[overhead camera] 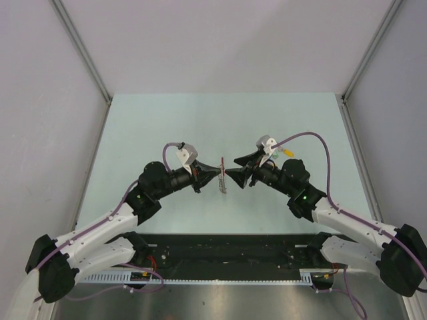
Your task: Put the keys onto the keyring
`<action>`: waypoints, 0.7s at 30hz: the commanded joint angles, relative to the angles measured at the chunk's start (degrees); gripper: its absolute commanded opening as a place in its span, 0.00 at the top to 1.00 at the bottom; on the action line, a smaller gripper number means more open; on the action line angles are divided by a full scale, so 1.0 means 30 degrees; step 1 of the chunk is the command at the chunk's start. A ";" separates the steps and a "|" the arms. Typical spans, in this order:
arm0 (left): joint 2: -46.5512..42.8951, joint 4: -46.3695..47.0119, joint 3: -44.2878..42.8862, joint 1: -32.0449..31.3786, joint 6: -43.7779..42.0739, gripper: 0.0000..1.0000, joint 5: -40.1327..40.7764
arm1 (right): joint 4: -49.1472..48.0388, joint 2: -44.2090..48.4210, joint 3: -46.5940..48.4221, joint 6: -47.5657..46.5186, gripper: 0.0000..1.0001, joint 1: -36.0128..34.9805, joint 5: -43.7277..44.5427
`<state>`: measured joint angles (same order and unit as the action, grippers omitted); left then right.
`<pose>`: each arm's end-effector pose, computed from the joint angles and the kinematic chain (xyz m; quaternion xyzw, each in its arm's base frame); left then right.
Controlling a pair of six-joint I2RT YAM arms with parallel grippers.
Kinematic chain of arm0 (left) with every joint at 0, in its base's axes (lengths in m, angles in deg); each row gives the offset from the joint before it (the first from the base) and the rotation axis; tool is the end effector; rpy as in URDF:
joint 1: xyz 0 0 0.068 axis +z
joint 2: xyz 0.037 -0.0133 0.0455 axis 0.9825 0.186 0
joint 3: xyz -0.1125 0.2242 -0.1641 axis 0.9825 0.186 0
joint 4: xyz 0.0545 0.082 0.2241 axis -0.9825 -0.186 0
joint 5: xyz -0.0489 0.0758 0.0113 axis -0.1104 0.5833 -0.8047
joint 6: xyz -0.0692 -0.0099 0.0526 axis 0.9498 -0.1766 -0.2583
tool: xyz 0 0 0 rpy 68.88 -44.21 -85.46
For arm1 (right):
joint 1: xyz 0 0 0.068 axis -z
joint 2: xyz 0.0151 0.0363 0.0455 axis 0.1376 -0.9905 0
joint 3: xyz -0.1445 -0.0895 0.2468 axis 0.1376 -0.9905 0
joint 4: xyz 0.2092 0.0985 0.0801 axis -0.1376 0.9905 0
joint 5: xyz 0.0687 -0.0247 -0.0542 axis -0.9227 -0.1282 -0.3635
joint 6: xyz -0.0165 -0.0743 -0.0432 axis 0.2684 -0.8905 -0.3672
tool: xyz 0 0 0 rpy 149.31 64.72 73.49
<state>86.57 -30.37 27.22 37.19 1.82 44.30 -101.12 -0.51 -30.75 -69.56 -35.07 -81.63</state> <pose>0.1470 -0.1685 0.3171 0.2990 0.6445 -0.4246 0.5612 0.1664 0.1822 0.3187 -0.2799 0.6417 0.4019 0.5902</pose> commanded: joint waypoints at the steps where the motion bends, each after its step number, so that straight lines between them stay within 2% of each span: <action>1: -0.0161 0.1527 -0.0410 -0.0239 0.0325 0.98 -0.0339 | -0.1509 -0.0077 0.0786 -0.0291 0.40 -0.0321 0.0350; 21: 0.0015 0.1381 -0.0469 -0.0679 0.0501 0.98 0.0246 | -0.1890 -0.0048 0.0786 -0.1141 0.52 -0.1229 0.1581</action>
<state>86.73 -29.19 27.22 35.88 2.41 44.96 -102.95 -0.82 -30.75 -71.82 -38.33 -78.40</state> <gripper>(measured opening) 0.023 0.483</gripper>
